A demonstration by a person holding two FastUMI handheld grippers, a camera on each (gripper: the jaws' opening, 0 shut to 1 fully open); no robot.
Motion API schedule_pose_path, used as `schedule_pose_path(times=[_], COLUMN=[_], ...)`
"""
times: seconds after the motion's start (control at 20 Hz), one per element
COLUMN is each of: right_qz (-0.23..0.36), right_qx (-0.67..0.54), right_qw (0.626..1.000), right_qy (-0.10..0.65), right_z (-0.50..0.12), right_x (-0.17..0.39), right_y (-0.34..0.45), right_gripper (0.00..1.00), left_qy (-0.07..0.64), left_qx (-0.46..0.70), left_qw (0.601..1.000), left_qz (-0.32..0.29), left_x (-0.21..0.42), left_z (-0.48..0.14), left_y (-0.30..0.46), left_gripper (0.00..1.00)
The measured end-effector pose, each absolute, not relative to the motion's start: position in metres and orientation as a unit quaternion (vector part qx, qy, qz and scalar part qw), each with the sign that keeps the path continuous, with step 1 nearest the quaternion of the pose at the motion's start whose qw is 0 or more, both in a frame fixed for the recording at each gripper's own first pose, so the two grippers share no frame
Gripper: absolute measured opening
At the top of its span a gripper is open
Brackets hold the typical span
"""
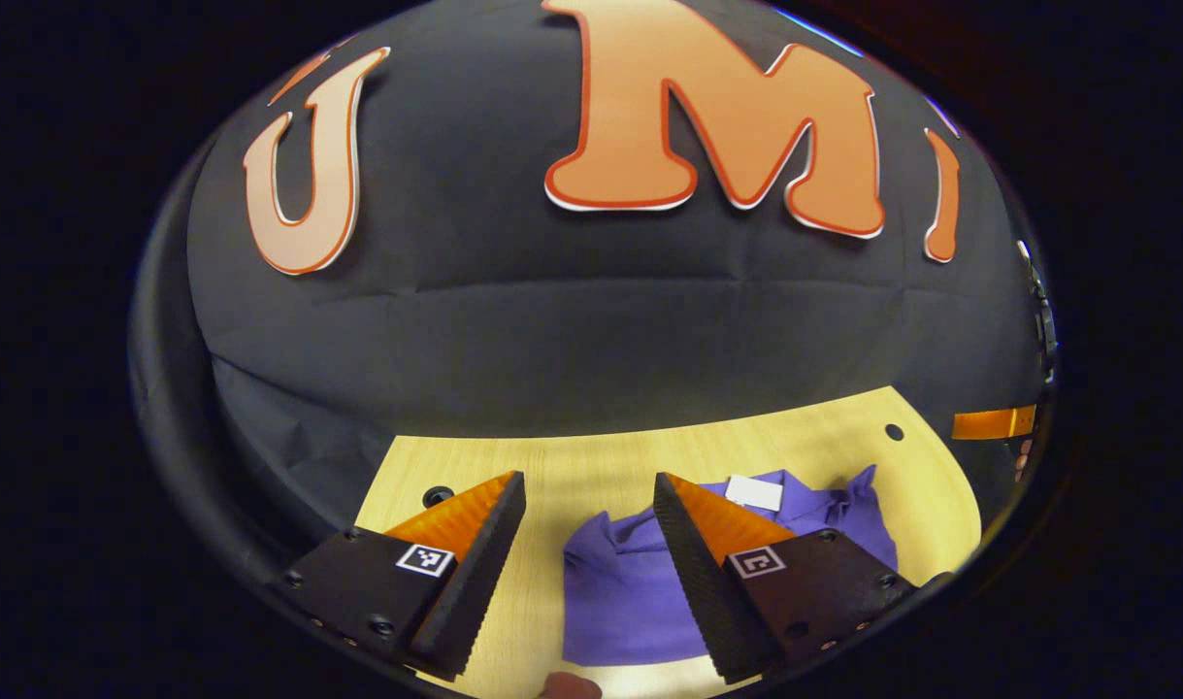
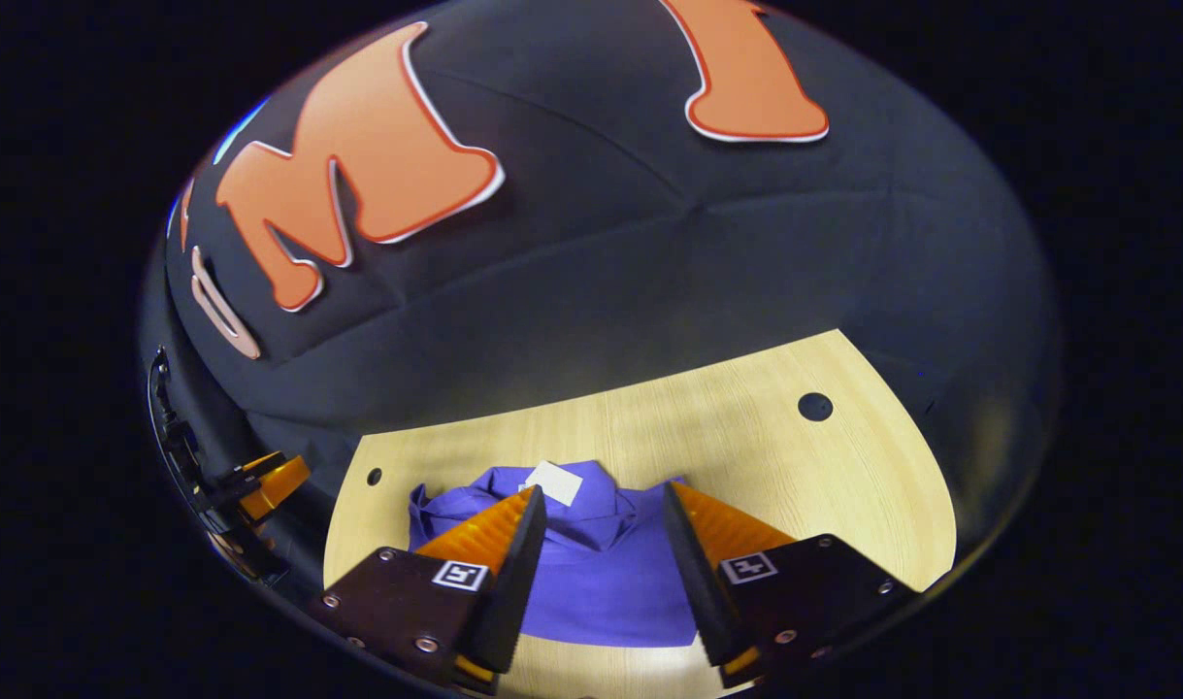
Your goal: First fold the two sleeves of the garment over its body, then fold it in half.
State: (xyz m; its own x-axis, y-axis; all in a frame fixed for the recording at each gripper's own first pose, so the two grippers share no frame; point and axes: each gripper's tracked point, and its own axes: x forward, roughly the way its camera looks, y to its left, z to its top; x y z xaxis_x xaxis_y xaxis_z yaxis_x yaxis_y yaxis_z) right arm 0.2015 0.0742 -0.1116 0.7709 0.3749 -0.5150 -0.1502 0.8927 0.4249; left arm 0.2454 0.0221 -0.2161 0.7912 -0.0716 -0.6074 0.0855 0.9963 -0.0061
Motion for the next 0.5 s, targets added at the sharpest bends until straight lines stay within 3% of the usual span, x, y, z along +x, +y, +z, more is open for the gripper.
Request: schedule_pose_path(times=[0.15,0.5], right_qz=[0.138,0.132], right_qx=[0.163,0.11], right_qw=[0.94,0.971], right_qy=[0.266,0.166], right_z=[-0.089,-0.039], right_x=[0.181,0.135], right_y=[0.073,0.072], right_gripper=[0.89,0.95], left_qy=[0.282,0.201], left_qx=[-0.006,-0.025], left_qw=[0.958,0.978], left_qz=[-0.047,-0.054], left_x=[0.221,0.168], left_z=[-0.187,-0.131], left_y=[0.018,0.01], left_gripper=[0.87,0.87])
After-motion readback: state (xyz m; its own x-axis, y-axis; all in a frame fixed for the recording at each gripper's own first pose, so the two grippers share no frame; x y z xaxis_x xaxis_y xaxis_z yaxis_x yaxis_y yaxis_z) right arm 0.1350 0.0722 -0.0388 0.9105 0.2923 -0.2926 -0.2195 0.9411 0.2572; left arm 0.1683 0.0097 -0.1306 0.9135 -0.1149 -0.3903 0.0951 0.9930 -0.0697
